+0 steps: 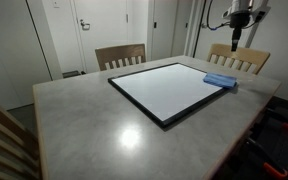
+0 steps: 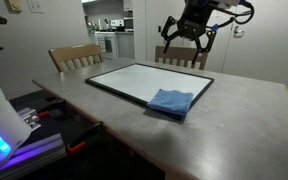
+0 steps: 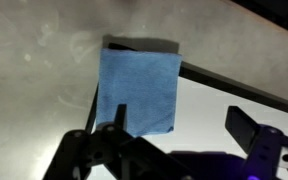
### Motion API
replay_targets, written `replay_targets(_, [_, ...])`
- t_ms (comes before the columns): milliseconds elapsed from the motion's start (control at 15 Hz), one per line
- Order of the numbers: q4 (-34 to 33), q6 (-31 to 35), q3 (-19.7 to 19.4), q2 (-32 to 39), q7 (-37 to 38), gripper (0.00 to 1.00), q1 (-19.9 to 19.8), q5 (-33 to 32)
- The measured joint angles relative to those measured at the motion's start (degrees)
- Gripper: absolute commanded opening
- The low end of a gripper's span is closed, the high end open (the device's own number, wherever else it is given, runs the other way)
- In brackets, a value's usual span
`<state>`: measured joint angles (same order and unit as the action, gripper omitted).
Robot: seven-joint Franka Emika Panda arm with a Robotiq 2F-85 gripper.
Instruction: Pick up the light blue towel and wipe the white board on the table with it.
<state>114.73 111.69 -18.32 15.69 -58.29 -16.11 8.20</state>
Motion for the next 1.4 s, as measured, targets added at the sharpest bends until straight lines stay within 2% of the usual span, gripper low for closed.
replay_targets(200, [-5.05, -2.89, 1.22, 5.19, -0.36, 1.0, -1.3, -0.54])
replay_targets(467, [-5.87, -2.82, 2.38, 5.89, 0.19, 1.0, -2.4, -0.21])
replay_targets(800, [-5.8, 1.61, 4.77, 7.63, -0.77, 1.0, -6.54, 8.28])
replay_targets(1000, [-6.87, 2.04, 5.86, 10.23, -3.36, 1.0, -9.54, 12.28])
replay_targets(1400, [-10.72, 1.75, 8.04, 16.2, -8.49, 1.0, -13.46, 15.31])
